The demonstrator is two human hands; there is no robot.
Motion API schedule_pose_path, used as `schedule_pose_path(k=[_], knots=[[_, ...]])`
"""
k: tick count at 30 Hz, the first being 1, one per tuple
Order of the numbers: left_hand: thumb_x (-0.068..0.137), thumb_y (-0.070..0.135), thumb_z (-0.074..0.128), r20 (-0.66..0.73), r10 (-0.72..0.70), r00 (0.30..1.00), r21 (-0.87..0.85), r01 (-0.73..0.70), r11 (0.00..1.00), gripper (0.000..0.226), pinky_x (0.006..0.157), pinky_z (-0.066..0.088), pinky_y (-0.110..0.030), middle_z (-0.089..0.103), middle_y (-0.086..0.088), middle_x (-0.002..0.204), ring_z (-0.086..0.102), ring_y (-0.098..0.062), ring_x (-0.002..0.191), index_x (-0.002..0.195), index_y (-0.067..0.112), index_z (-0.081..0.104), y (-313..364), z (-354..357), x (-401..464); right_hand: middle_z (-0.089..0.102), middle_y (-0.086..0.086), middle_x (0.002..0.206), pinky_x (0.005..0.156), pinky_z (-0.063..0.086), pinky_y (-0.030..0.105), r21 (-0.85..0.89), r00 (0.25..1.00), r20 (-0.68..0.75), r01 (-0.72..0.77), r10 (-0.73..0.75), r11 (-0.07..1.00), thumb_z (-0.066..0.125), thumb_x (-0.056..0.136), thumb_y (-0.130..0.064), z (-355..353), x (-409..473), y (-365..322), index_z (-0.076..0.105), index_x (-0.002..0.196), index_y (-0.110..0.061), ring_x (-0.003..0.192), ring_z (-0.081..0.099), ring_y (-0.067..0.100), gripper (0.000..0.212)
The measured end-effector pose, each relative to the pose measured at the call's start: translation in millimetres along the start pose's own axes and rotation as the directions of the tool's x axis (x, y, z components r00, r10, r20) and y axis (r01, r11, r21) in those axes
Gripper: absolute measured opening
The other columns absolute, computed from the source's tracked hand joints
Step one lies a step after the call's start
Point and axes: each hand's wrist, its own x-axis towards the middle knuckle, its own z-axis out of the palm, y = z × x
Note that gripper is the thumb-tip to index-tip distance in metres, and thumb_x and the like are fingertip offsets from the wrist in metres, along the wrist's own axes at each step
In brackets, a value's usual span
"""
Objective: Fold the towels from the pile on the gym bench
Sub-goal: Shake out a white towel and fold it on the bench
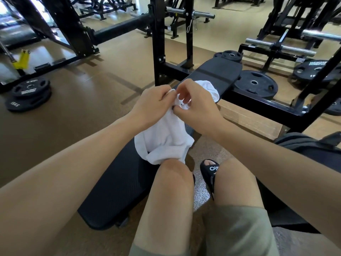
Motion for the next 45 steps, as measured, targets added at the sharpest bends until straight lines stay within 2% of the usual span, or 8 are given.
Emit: schedule_pose_path(k=[4, 9, 12, 20, 29, 34, 39, 45], knots=[[0.106, 0.030, 0.047, 0.043, 0.095, 0.995, 0.048, -0.097, 0.994, 0.044, 0.055, 0.034, -0.011, 0.045, 0.017, 0.052, 0.043, 0.000, 0.054, 0.063, 0.028, 0.043, 7, -15, 0, 0.064, -0.002, 0.094, 0.074, 0.055, 0.039, 0.047, 0.999, 0.015, -0.043, 0.043, 0.998, 0.064, 0.086, -0.022, 9, 6, 1, 0.059, 0.102, -0.018, 0.083, 0.062, 0.014, 0.017], [0.098, 0.039, 0.059, 0.130, 0.132, 0.983, 0.141, -0.150, 0.979, 0.032, 0.055, 0.034, -0.015, 0.050, 0.011, 0.064, 0.044, -0.003, 0.059, 0.077, 0.015, 0.054, 6, -33, 8, 0.065, 0.003, 0.080, 0.075, 0.051, 0.042, 0.012, 0.998, 0.059, 0.001, -0.001, 1.000, 0.058, 0.085, -0.007, 8, 15, -1, 0.061, 0.088, -0.009, 0.078, 0.059, 0.021, 0.004], [0.097, 0.029, 0.057, 0.173, 0.144, 0.974, 0.259, -0.186, 0.948, 0.013, 0.060, 0.037, -0.028, 0.056, 0.006, 0.075, 0.051, -0.014, 0.067, 0.090, 0.018, 0.053, 2, -48, 12, 0.062, 0.001, 0.082, 0.066, 0.042, 0.016, -0.140, 0.998, 0.050, 0.037, -0.030, 0.989, 0.052, 0.082, 0.000, -4, 28, -5, 0.063, 0.091, -0.007, 0.076, 0.052, 0.020, 0.016], [0.099, 0.031, 0.051, -0.132, 0.169, 0.977, 0.324, -0.119, 0.939, 0.010, 0.059, 0.040, -0.033, 0.059, 0.001, 0.081, 0.053, -0.019, 0.073, 0.097, 0.021, 0.053, 11, -73, 21, 0.057, 0.006, 0.074, 0.059, 0.040, 0.037, -0.305, 0.997, -0.036, 0.048, -0.062, 0.951, 0.043, 0.085, -0.010, -30, 67, -18, 0.060, 0.091, -0.008, 0.072, 0.051, 0.030, 0.019], [0.099, 0.019, 0.049, -0.200, 0.165, 0.966, 0.553, -0.027, 0.832, 0.010, 0.053, 0.029, -0.033, 0.052, -0.005, 0.079, 0.047, -0.028, 0.068, 0.092, 0.017, 0.042, 15, -75, 17, 0.054, 0.000, 0.067, 0.060, 0.043, 0.037, -0.252, 1.000, -0.008, -0.006, 0.004, 0.968, 0.045, 0.085, -0.012, -29, 57, -25, 0.060, 0.087, -0.010, 0.069, 0.054, 0.029, 0.015], [0.097, 0.021, 0.052, -0.160, 0.149, 0.976, 0.437, -0.065, 0.897, 0.014, 0.051, 0.027, -0.031, 0.048, 0.000, 0.076, 0.042, -0.022, 0.066, 0.088, 0.016, 0.044, 20, -59, 13, 0.059, 0.004, 0.075, 0.061, 0.042, 0.033, -0.118, 0.992, 0.113, -0.038, 0.052, 0.992, 0.052, 0.081, -0.006, -23, 39, -33, 0.060, 0.097, -0.011, 0.070, 0.052, 0.020, 0.018], [0.095, 0.020, 0.055, -0.100, 0.135, 0.986, 0.316, -0.097, 0.944, 0.013, 0.054, 0.034, -0.031, 0.049, 0.002, 0.072, 0.039, -0.014, 0.062, 0.087, 0.017, 0.044, 23, -49, 11, 0.070, 0.002, 0.087, 0.054, 0.039, 0.008, -0.021, 0.982, 0.044, -0.182, 0.183, 0.983, 0.057, 0.089, -0.015, -13, 31, -38, 0.065, 0.102, -0.015, 0.084, 0.056, 0.011, 0.015], [0.093, 0.022, 0.059, -0.132, 0.112, 0.985, 0.258, -0.075, 0.963, 0.012, 0.057, 0.039, -0.031, 0.054, 0.001, 0.075, 0.044, -0.015, 0.064, 0.088, 0.015, 0.049, 22, -47, 7, 0.070, -0.005, 0.085, 0.068, 0.055, 0.029, 0.124, 0.972, 0.117, -0.217, 0.203, 0.968, 0.071, 0.083, -0.026, -6, 27, -39, 0.061, 0.106, -0.020, 0.081, 0.067, 0.010, 0.026]])
